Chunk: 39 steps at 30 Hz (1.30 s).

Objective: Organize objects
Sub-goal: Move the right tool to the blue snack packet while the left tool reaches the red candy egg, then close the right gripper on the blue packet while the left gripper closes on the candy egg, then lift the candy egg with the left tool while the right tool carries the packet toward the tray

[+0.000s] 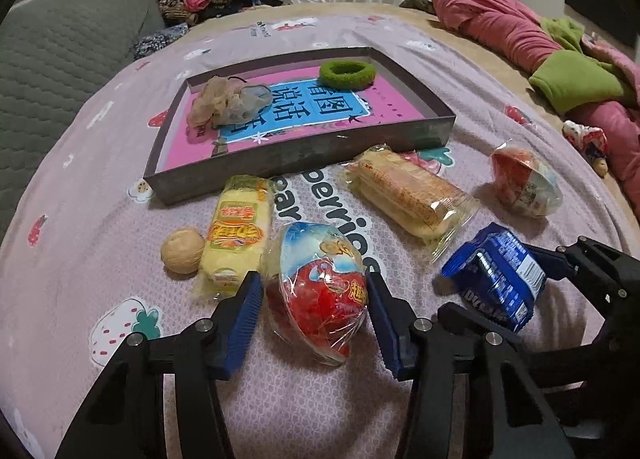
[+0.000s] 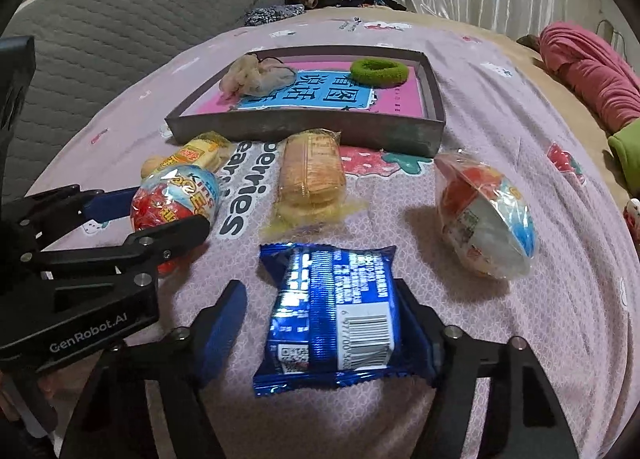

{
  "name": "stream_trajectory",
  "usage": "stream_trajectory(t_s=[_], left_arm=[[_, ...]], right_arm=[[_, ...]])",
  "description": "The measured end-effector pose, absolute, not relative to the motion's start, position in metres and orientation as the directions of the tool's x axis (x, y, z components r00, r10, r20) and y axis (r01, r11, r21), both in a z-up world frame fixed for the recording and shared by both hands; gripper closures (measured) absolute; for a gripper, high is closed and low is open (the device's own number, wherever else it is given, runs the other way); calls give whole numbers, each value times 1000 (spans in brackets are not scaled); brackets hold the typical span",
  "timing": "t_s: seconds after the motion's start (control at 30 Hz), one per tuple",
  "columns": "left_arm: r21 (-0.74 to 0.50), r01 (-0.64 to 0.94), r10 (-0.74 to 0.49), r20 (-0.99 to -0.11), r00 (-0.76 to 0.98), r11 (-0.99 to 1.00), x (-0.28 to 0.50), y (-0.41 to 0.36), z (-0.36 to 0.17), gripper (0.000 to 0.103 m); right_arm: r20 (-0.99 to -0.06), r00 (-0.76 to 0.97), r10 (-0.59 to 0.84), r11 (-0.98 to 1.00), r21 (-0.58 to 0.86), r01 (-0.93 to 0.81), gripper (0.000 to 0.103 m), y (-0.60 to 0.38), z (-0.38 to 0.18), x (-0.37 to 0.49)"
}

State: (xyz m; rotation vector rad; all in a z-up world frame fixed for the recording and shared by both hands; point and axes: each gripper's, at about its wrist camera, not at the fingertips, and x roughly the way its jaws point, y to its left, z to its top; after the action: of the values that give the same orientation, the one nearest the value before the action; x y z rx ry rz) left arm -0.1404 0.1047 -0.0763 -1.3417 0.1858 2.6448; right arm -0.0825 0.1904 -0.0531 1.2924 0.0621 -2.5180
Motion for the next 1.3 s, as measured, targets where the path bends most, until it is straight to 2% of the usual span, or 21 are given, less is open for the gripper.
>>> stream_trajectory(t_s=[0.07,0.17,0.43,1.3], left_arm=[[15,-202,107,-808,-579,-979,-141,102,-77,49],[4,-202,115,-808,-577,-979,-141,100,-77,49],[-3,-198,120,-805,-581,-980,-136,96,-76,50],[-23,-141,110,-750,-652,-990,-83,51,-39,50]], right_arm=[[-794,-544,-271,-947,118,298,43,193,-52,-82],[-787,-545,-288,-943,136,302,47,195,-50,-82],[-792,-554,-255,-937,62,343,47,183,-51,-79],[-767,-571,-292,-921,65,384,48,173,-21,-38]])
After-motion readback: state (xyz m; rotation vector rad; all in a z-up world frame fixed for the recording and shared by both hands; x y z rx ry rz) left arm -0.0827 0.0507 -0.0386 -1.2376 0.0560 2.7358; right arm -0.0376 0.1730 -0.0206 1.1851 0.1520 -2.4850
